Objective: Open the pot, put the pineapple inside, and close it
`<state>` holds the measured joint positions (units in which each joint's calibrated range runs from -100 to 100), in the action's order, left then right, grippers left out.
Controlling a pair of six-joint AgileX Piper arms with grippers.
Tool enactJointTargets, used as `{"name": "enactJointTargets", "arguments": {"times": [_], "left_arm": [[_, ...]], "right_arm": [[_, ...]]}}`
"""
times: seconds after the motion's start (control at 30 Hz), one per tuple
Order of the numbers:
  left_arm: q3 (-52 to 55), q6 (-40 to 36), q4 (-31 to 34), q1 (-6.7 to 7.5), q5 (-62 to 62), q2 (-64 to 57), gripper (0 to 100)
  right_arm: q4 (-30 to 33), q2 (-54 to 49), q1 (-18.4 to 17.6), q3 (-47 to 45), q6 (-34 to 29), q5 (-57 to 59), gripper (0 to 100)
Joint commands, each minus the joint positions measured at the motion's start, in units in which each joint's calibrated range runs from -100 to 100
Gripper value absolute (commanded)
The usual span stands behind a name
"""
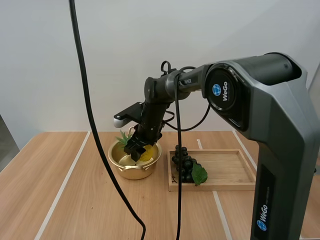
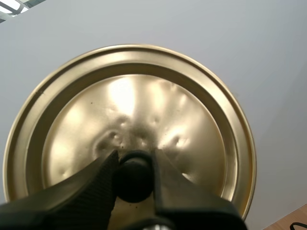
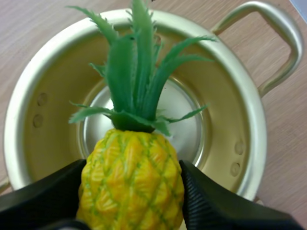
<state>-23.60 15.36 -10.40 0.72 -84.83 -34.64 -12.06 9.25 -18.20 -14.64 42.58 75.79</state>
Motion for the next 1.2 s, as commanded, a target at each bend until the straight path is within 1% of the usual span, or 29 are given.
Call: {"name": "enactJointTargets", "arguments": {"times": [0.0, 0.37, 0.8, 0.97, 1.0, 1.03, 1.07, 1.1, 1.13, 1.17], "left_arm": [[-0.5, 0.0, 0.0, -0.09, -0.3, -0.4, 0], [-0.5, 0.0, 0.0, -0.09, -0.5, -0.4, 0], [-0.5, 0.0, 0.0, -0.09, -0.7, -0.4, 0], [-0.5, 0.1, 0.0, -0.09, -0.7, -0.4, 0], [-0.5, 0.1, 0.0, -0.09, -0.7, -0.4, 0], [-0.5, 0.1, 0.0, -0.09, -0.7, -0.4, 0], [-0.5, 0.1, 0.0, -0.09, -0.7, -0.4, 0], [-0.5, 0.1, 0.0, -0.09, -0.7, -0.4, 0], [-0.5, 0.1, 0.0, -0.09, -0.7, -0.4, 0], [-0.5, 0.2, 0.0, -0.09, -0.7, -0.4, 0]], "right_arm": [[-0.1, 1.5, 0.0, 0.1, 0.7, -1.3, 0], [0.3, 5.3, 0.0, 0.1, 0.7, -2.7, 0], [1.0, 7.3, 0.0, -0.1, 0.7, -4.1, 0], [1.7, 8.0, 0.0, -0.1, 0.7, -6.9, 0], [1.7, 8.0, 0.0, -0.1, 0.7, -7.5, 6], [1.7, 8.0, 0.0, -0.1, 0.7, -7.8, 20], [1.7, 8.0, 0.0, -0.1, 0.7, -8.2, 37], [1.7, 8.0, 0.0, -0.1, 0.7, -8.6, 58], [1.7, 8.0, 0.0, -0.1, 0.7, -8.9, 75], [1.7, 8.0, 0.0, -0.1, 0.1, -9.1, 96]]}}
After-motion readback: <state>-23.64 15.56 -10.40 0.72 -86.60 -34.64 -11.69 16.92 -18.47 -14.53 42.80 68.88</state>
